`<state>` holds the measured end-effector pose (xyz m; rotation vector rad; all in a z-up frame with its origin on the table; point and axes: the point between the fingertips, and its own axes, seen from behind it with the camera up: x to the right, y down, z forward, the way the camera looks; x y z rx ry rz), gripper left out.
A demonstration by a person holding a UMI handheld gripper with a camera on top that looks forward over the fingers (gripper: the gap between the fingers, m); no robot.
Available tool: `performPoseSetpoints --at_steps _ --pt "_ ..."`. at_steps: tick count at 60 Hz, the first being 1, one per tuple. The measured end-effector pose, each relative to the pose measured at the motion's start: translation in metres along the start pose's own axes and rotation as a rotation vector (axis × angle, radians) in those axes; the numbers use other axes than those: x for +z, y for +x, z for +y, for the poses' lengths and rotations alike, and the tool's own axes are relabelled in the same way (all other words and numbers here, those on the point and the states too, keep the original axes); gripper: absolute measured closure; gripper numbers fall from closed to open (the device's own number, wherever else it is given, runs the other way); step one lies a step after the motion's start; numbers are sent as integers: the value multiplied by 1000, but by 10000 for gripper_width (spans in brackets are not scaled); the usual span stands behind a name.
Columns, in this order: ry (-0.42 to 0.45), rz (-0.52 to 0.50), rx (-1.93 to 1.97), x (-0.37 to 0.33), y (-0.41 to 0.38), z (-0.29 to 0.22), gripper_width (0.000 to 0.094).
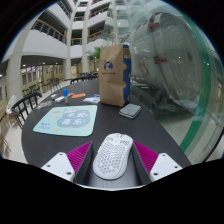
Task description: Arrange mouse
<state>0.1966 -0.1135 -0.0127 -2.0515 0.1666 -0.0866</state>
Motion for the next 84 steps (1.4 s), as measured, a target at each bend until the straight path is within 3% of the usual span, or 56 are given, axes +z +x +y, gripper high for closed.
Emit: performPoseSetpoints --at_steps 2,3,5,8,12,16,22,30,39,44,53,56,60,65,68,70,84 --pt "16 36 -12 8 4 -2 211" --pt "28 49 -13 10 6 -4 328" --pt "38 58 27 11 3 -8 363" --pt "34 73 59 12 6 -7 494" --pt "19 71 41 9 5 -7 575" --pt "-1 46 21 4 3 -21 590" --pt "131 78 23 -15 -10 -101 592" --pt "217 -18 -3 -4 -96 -176 593" --pt "111 -114 11 77 -187 -156 594" --pt "36 -96 12 111 -201 -127 593" --pt "-122 -98 -30 141 -210 -73 544" --pt "-96 -95 -19 139 -209 -81 529" --pt "-148 -90 -33 141 -204 -73 466" --pt "-181 -118 -73 134 -203 -65 348" --pt "-187 -145 -55 121 -206 -63 138" --pt "-189 -161 -38 107 -210 -62 70" --pt "-126 -242 -17 -9 -197 -55 84"
